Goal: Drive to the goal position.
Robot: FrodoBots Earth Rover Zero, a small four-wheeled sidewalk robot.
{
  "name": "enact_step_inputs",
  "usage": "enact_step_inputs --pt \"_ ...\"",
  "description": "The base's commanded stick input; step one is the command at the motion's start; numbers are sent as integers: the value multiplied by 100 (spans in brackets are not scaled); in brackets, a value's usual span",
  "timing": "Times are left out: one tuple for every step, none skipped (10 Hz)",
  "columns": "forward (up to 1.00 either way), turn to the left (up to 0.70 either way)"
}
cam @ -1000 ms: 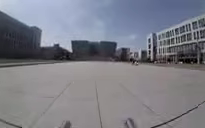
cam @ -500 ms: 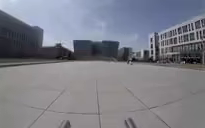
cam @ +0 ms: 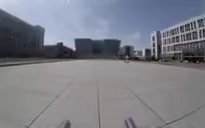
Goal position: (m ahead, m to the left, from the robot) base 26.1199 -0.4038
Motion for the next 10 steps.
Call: enact_step_inputs --pt "85 0" --pt "85 0" --pt "85 -10" --pt "85 -34" --pt "85 -21" --pt "85 0" --pt "85 0" --pt "85 0" --pt "85 0" --pt "85 0"
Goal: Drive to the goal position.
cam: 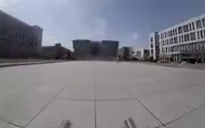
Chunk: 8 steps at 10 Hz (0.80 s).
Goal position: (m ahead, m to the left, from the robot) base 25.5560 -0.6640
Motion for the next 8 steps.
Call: enact_step_inputs --pt "85 0" --pt "85 0" --pt "85 0" --pt "85 0" --pt "85 0" --pt "85 0" --pt "85 0" --pt "85 0"
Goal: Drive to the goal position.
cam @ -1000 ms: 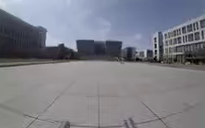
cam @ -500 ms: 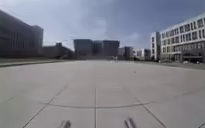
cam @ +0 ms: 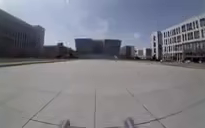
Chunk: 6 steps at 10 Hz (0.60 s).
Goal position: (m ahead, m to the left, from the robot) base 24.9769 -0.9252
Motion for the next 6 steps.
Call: enact_step_inputs --pt "85 0" --pt "85 0" --pt "85 0" --pt "85 0" --pt "0 0" --pt "0 0"
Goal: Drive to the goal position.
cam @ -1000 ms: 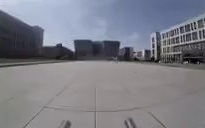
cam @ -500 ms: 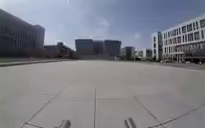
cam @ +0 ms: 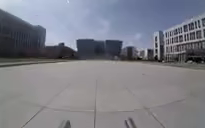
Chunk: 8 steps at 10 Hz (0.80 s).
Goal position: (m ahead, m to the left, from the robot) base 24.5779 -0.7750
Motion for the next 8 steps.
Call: enact_step_inputs --pt "0 0" --pt "0 0" --pt "0 0" --pt "0 0" --pt "0 0" --pt "0 0" --pt "0 0" --pt "85 0"
